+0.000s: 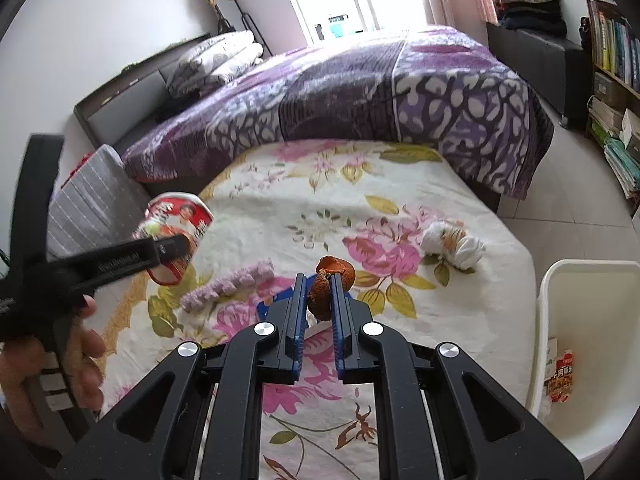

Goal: Collect trash
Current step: 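Grasp the orange peel with the right tool, then carry the orange peel over the bin and release it with the right tool, then lower the red noodle cup into the bin and open the left tool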

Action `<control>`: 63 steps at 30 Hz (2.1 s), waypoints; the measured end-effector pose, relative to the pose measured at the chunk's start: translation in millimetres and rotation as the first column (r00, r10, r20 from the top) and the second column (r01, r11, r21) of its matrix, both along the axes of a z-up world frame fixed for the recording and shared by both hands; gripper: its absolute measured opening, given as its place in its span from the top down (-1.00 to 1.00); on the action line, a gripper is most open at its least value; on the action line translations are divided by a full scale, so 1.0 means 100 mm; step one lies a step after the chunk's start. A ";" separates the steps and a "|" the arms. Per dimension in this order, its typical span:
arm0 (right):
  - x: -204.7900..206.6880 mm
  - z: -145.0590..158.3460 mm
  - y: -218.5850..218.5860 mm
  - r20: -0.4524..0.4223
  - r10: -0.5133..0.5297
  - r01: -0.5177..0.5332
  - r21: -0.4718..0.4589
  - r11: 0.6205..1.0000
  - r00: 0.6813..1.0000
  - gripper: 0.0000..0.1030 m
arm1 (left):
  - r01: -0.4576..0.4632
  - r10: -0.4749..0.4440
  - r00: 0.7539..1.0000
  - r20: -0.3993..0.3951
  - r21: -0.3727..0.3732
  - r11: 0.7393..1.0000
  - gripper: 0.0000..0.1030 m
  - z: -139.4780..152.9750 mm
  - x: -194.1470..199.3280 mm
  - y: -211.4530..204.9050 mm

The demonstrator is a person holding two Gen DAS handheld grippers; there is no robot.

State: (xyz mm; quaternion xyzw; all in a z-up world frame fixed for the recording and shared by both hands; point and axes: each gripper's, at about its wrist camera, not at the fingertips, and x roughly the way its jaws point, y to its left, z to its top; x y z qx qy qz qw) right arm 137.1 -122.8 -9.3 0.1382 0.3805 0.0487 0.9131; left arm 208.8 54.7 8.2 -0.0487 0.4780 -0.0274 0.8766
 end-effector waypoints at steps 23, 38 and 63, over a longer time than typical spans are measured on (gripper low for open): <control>-0.34 0.25 -0.59 0.049 -0.118 0.118 -0.009 0.993 0.992 0.79 | 0.072 -0.072 0.997 0.033 -0.007 0.997 0.07 0.20 -0.19 -0.61; -0.70 0.31 -1.38 0.029 -0.317 0.317 -0.001 0.948 0.948 0.79 | 0.182 -0.183 0.982 0.047 0.020 0.983 0.07 0.25 -0.37 -1.26; -1.42 0.41 -2.43 0.027 -0.577 0.575 0.064 0.816 0.816 -0.37 | 0.405 -0.409 0.911 0.054 0.061 0.912 0.07 0.22 -0.82 -2.47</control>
